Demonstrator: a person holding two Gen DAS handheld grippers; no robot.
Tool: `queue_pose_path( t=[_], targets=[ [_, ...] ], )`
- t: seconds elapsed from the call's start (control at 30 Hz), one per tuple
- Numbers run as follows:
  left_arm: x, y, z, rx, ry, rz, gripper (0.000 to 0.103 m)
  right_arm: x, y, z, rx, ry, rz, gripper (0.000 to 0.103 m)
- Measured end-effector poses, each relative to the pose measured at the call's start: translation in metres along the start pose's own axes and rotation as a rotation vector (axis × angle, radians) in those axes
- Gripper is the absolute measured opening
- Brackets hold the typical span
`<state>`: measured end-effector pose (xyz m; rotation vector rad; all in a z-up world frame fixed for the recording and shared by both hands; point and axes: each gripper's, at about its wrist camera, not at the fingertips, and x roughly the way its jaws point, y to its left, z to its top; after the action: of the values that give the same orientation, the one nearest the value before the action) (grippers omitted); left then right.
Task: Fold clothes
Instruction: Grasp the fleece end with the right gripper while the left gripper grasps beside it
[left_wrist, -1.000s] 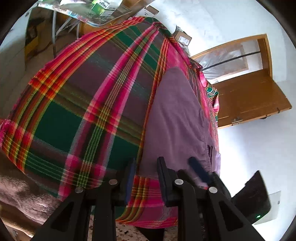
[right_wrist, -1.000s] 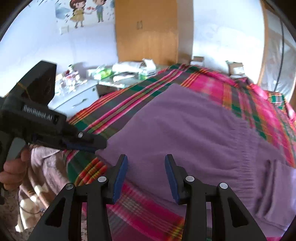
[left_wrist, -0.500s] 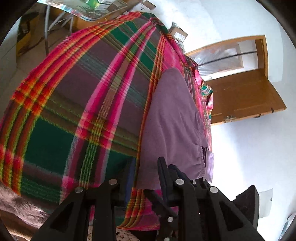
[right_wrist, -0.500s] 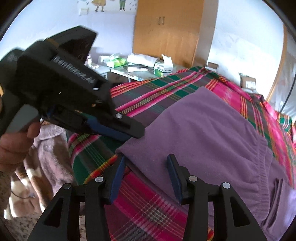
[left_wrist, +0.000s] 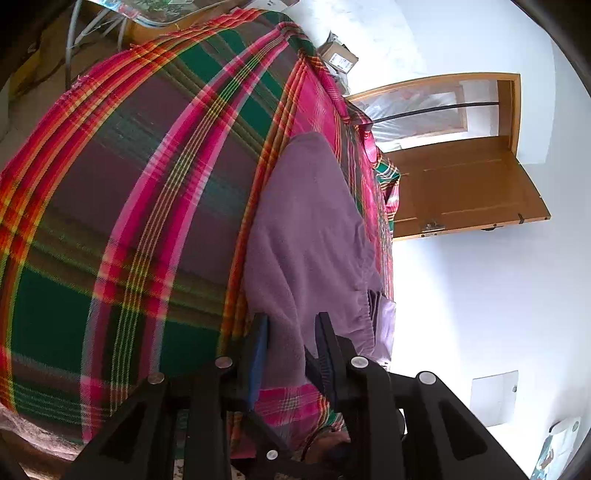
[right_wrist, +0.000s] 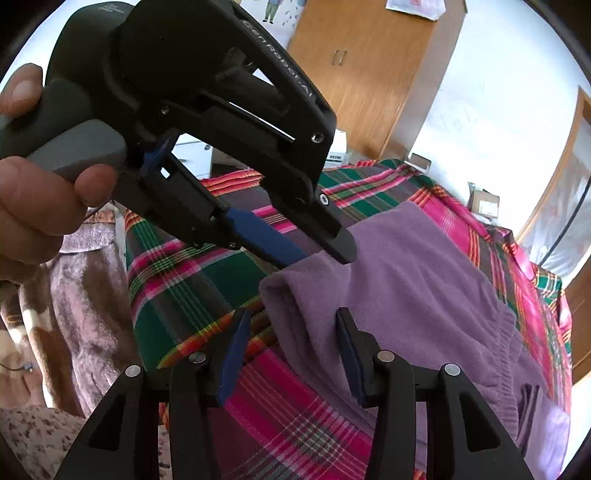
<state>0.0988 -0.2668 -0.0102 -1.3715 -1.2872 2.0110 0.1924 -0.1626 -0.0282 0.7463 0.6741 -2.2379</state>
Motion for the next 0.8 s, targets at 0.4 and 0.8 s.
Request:
queue_pose_path(
  t=[0.4, 0.8],
  targets=[
    [-0.005, 0.013, 0.008, -0.045, -0.054, 0.02, 0.033, 0.01, -0.005, 0.006, 0.04, -0.01, -0.046, 0.049],
    [0.015, 0.008, 0.047, -0.002, -0.041, 0.057, 0.04, 0.011, -0.015, 0.011, 0.079, -0.005, -0.028, 0.025]
  ],
)
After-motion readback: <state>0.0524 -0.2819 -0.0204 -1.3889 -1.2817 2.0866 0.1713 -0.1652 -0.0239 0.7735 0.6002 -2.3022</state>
